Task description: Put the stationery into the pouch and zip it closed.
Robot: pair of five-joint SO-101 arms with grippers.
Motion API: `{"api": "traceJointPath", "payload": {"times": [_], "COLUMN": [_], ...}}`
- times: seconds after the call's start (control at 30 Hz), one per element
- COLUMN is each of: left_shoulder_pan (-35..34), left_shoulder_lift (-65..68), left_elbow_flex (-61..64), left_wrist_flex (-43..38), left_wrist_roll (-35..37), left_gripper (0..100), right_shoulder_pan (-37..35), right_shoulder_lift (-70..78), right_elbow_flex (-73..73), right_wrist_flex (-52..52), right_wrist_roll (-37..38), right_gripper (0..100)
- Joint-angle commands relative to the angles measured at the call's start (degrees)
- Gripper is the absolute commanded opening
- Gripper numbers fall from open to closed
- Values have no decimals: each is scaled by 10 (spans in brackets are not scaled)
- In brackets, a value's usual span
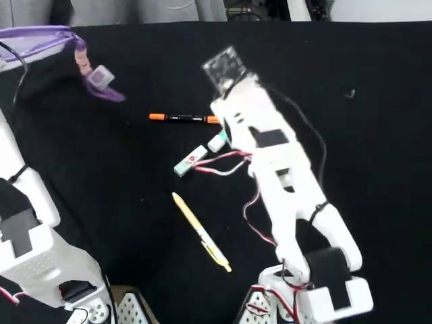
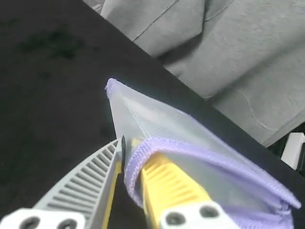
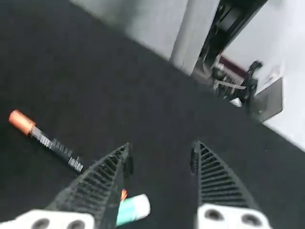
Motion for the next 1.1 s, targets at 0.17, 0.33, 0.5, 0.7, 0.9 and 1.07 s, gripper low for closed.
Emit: {"api": "traceJointPath", "payload": {"times": [0.17, 0.33, 0.5, 0.7, 0.9, 1.07], "left_shoulder_pan": [-7, -7, -5, -4, -3, -2], "left_shoulder_lift": [-8, -8, -8, -8, -8, -8], "left_elbow_flex": [-5, -5, -5, -5, -5, -5], "left_wrist_flex": [-23, -20, -20, -20, -19, -19], "left_wrist_roll": [9, 9, 9, 9, 9, 9], "left_gripper": [29, 29, 29, 29, 29, 29], "right_shoulder_pan": [-17, -16, -27, -33, -26, 32], "right_shoulder_lift": [92, 196, 225, 225, 217, 151], "right_elbow_flex": [56, 13, -30, -102, -208, -267], "right_wrist_flex": [-128, -119, -39, 162, 444, 411], "right_wrist_roll": [9, 97, 152, 207, 309, 276], "right_gripper": [201, 201, 201, 201, 201, 201]}}
